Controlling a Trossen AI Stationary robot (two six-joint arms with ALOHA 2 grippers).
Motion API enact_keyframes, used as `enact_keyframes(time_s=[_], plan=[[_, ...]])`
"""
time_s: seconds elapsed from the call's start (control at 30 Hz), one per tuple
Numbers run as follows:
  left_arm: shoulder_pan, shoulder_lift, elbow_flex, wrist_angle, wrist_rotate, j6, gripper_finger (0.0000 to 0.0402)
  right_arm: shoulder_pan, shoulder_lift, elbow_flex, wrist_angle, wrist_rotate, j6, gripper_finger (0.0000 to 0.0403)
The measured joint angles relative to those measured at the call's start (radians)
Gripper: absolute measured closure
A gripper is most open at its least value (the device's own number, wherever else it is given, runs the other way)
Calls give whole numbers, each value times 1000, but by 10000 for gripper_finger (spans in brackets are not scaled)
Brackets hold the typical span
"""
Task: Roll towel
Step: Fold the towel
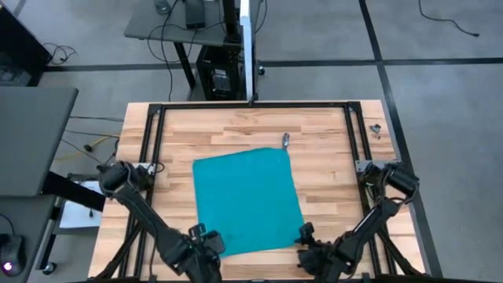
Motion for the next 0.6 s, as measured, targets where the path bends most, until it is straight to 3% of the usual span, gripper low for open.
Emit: enact_keyframes(time_s=[0.33,0.6], plan=[[-33,89,0,2,19,-58,232,-85,32,1,-13,22,-32,218],[-33,121,0,43,12,12,232,-92,34,-1,-15,21,-34,218]])
